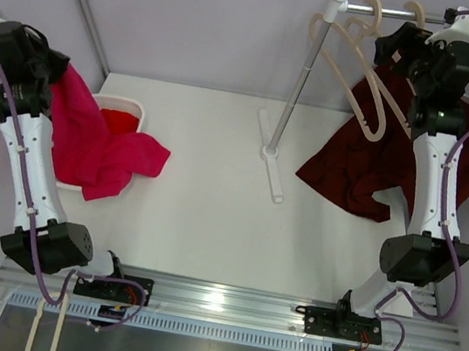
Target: Remove the t-shirt from the hanger
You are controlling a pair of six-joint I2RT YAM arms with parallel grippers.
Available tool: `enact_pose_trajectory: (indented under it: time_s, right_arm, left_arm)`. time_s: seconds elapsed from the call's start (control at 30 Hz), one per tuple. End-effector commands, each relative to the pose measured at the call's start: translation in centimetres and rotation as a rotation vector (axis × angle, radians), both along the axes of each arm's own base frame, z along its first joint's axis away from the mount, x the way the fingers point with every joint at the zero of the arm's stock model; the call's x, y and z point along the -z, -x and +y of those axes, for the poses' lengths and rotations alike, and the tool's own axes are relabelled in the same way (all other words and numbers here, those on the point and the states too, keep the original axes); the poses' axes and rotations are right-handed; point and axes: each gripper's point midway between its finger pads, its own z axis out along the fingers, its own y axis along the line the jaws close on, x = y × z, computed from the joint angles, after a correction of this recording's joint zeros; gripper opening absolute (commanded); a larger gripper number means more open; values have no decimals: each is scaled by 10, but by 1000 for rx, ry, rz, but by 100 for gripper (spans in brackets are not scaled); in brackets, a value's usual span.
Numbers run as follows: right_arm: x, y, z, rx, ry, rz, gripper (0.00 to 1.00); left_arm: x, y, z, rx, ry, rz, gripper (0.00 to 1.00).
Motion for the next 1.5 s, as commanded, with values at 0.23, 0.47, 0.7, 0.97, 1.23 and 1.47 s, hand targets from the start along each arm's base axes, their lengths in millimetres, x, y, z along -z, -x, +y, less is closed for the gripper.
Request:
enact_pose_trajectory:
  time_s: [0.23,0.47,0.7,0.97,1.23,1.47]
  right_arm:
    - [-57,59,-27,73,16,-122,98]
    - [-77,104,-56,170,32,-164,99]
    - [-68,102,-102,220,-7,-110,99]
    - [-59,84,-148,208,-69,-55,92]
    - [-40,59,-163,118,-83,-6,82]
    - [-29,35,-167,24,-115,-9,65]
  left_arm:
    - [105,9,-37,97,96,264,1]
    - [208,-23,-67,317,356,612,1]
    - [220,-25,-64,294,336,584,84]
    - [148,-19,-71,235,108,493,99]
    - [23,33,-131,280,-203,151,99]
    - [-18,85,-147,323,-274,-54,100]
